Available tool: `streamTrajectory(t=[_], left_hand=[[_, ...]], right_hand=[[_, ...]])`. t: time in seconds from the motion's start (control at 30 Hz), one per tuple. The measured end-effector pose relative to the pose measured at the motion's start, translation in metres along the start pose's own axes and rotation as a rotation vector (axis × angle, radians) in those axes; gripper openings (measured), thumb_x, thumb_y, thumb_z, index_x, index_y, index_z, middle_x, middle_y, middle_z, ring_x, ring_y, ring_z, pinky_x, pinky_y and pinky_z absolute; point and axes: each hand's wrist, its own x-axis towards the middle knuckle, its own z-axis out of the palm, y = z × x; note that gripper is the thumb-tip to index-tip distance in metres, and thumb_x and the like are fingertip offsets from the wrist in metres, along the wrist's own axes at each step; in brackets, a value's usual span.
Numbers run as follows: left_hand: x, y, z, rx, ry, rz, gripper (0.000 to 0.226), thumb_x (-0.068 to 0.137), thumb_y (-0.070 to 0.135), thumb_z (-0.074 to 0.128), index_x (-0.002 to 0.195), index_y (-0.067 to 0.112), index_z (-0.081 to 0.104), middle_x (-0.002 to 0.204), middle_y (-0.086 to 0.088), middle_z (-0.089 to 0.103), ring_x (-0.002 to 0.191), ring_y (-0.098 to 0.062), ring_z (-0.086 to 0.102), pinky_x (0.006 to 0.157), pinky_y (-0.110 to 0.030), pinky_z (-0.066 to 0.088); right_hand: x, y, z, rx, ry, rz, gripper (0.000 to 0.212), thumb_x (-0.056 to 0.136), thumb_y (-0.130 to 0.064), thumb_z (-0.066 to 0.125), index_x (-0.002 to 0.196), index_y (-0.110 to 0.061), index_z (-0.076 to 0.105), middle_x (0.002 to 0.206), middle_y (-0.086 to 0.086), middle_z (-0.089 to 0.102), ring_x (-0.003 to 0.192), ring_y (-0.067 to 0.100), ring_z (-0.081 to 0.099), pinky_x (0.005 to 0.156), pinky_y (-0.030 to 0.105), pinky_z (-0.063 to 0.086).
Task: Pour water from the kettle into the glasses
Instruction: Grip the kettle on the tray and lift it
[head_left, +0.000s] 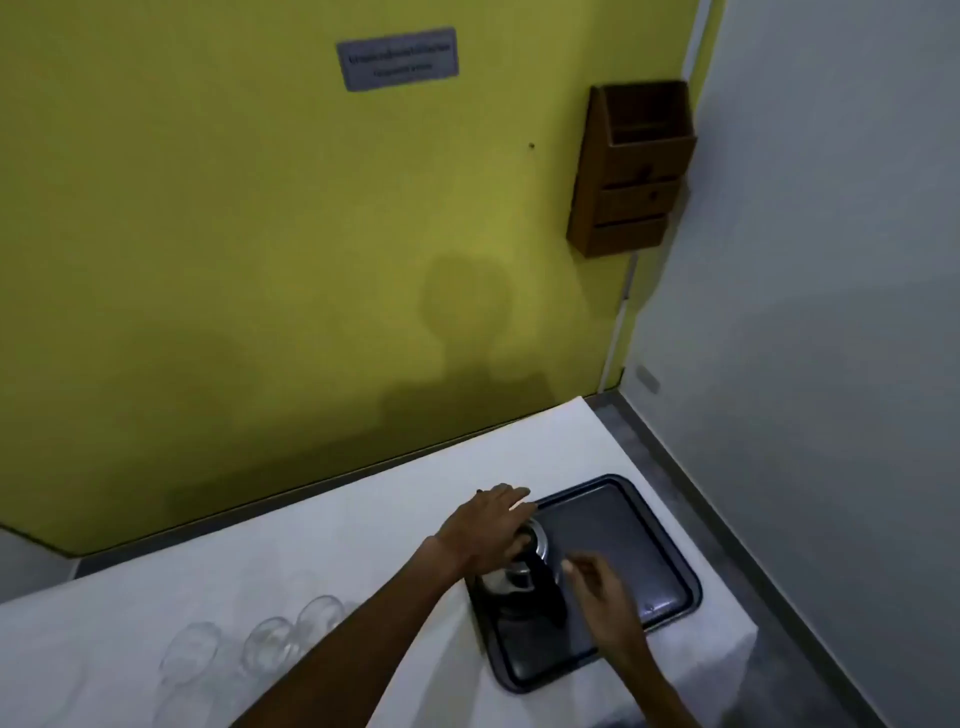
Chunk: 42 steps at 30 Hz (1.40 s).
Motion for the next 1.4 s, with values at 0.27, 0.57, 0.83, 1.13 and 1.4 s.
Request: streamTrajectory(t=[0.27, 0.57, 0.83, 1.13, 1.4], left_hand=[[0.001, 0.006, 0.032, -0.101, 0.008, -0.035, 0.049, 0.103, 0.034, 0.038, 0.135, 0.001, 0.055, 0.140, -0.023, 0.054, 0.126, -0.041, 0.052, 0.108, -0.047, 0.044], [0.001, 0.014, 0.057, -0.271, 0.191, -0.084, 0.040, 0.104, 0.027, 0.043, 0.132, 0.001, 0.057, 0.132, -0.019, 0.057, 0.123, -0.031, 0.053, 0.109, -0.042, 0.041], [0.002, 0.020, 0.069, -0.369, 0.297, -0.130, 0.036, 0.101, 0.022, 0.046, 0.124, -0.002, 0.061, 0.124, -0.020, 0.060, 0.117, -0.032, 0.054, 0.107, -0.039, 0.038], [0.000, 0.023, 0.074, -0.402, 0.281, -0.192, 0.042, 0.102, 0.028, 0.043, 0.127, -0.002, 0.059, 0.128, -0.021, 0.058, 0.120, -0.035, 0.054, 0.107, -0.045, 0.042], [0.005, 0.039, 0.071, -0.429, 0.294, -0.361, 0.045, 0.102, 0.030, 0.037, 0.124, -0.001, 0.059, 0.125, -0.020, 0.059, 0.117, -0.035, 0.055, 0.104, -0.048, 0.044]], right_hand=[[0.009, 0.021, 0.031, -0.002, 0.007, 0.127, 0.029, 0.105, -0.026, 0.056, 0.078, -0.021, 0.065, 0.081, 0.001, 0.069, 0.079, 0.014, 0.065, 0.073, 0.032, 0.047], [0.008, 0.025, 0.044, 0.089, 0.009, 0.166, 0.033, 0.108, -0.035, 0.047, 0.091, -0.023, 0.072, 0.089, -0.005, 0.074, 0.088, 0.010, 0.069, 0.080, 0.028, 0.054], [0.003, 0.029, 0.056, 0.148, 0.048, 0.140, 0.037, 0.107, -0.034, 0.048, 0.079, -0.024, 0.069, 0.063, -0.020, 0.070, 0.062, -0.006, 0.063, 0.061, 0.014, 0.050], [0.013, 0.047, 0.078, 0.071, 0.256, 0.042, 0.051, 0.100, -0.060, 0.047, 0.058, -0.033, 0.056, 0.047, -0.013, 0.054, 0.048, 0.003, 0.051, 0.054, 0.022, 0.040], [0.028, 0.054, 0.076, 0.028, 0.355, -0.064, 0.044, 0.097, -0.051, 0.052, 0.061, -0.027, 0.060, 0.052, -0.010, 0.052, 0.047, 0.005, 0.048, 0.054, 0.023, 0.038]])
